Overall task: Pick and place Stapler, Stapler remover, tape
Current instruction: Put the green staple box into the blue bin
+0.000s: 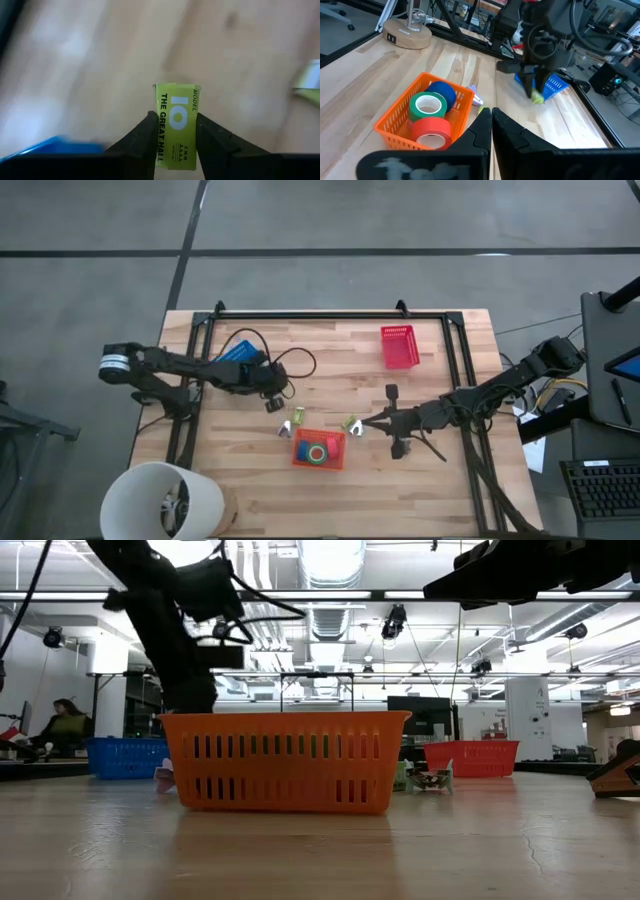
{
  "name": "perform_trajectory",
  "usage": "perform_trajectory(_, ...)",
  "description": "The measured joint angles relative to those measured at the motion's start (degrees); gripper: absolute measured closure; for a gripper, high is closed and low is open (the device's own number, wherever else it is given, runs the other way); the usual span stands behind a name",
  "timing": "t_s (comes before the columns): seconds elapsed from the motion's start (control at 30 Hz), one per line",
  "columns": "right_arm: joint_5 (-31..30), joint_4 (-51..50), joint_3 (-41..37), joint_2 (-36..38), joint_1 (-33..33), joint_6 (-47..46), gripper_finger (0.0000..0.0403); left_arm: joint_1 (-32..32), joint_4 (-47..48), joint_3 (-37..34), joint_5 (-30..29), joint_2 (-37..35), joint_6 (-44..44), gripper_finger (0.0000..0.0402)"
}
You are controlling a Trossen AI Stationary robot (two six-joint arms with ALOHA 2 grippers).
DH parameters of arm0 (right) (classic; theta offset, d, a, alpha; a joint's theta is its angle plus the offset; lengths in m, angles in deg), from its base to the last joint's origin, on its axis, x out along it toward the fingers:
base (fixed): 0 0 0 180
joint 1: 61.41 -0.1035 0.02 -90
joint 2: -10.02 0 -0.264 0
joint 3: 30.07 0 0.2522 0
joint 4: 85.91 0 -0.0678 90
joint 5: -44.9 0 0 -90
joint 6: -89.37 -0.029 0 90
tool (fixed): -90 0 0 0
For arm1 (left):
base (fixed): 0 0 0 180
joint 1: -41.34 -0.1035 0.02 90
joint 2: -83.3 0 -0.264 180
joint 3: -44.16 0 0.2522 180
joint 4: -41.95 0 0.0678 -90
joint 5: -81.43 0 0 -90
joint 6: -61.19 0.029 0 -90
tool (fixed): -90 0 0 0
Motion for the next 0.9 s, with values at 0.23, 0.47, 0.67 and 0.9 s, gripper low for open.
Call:
perform_trajectory(0.23, 0.0, -0.1, 0.0, 0.0, 0.0, -0.1, 0.0394, 0.0, 7.7, -0.4, -14.2, -6.1, -5.2, 0.0282)
perform_trajectory(0.47, 0.0, 0.0, -0.3, 0.0, 0.0, -0.1, 0.0394, -2.1, 22.4, -0.5, -23.4, -9.5, -23.9, 0.0282)
perform_trajectory(0.67, 0.0, 0.0, -0.3, 0.0, 0.0, -0.2, 0.0394, -6.5, 26.8, -0.5, -18.1, -9.3, -33.4, 0.027)
perform_trajectory(0.9, 0.0, 0.0, -0.5, 0.0, 0.0, -1.2, 0.0394, -8.6, 26.8, -0.5, -16.3, -8.5, -35.3, 0.0265)
